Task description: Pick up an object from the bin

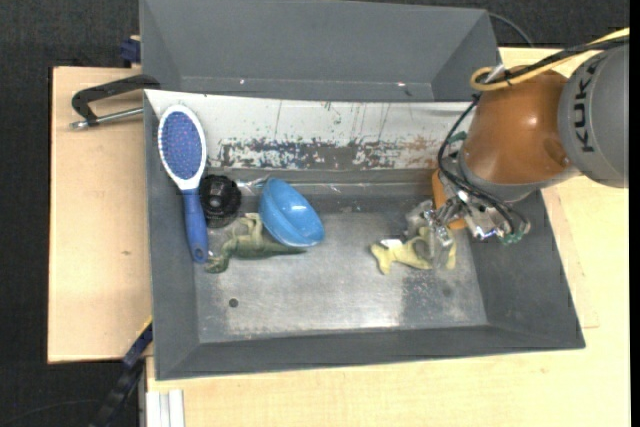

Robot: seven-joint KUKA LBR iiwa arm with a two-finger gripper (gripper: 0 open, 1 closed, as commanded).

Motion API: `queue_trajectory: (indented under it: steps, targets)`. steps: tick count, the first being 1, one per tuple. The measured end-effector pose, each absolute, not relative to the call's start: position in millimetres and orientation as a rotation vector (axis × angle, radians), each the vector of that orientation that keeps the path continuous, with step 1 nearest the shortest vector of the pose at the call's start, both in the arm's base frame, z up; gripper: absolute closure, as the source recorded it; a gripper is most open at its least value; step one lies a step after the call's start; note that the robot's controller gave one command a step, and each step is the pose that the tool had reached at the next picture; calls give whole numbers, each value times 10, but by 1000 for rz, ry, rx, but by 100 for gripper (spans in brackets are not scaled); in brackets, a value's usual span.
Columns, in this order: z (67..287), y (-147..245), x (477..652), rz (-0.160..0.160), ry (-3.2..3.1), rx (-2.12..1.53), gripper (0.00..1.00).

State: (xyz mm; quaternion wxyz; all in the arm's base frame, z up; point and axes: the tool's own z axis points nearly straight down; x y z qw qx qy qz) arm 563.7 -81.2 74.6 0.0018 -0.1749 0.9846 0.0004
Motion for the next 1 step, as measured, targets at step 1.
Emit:
queue_trajectory:
  steps: [1]
  targets:
    - [2405,-842,5676,-7,3079,-536,100]
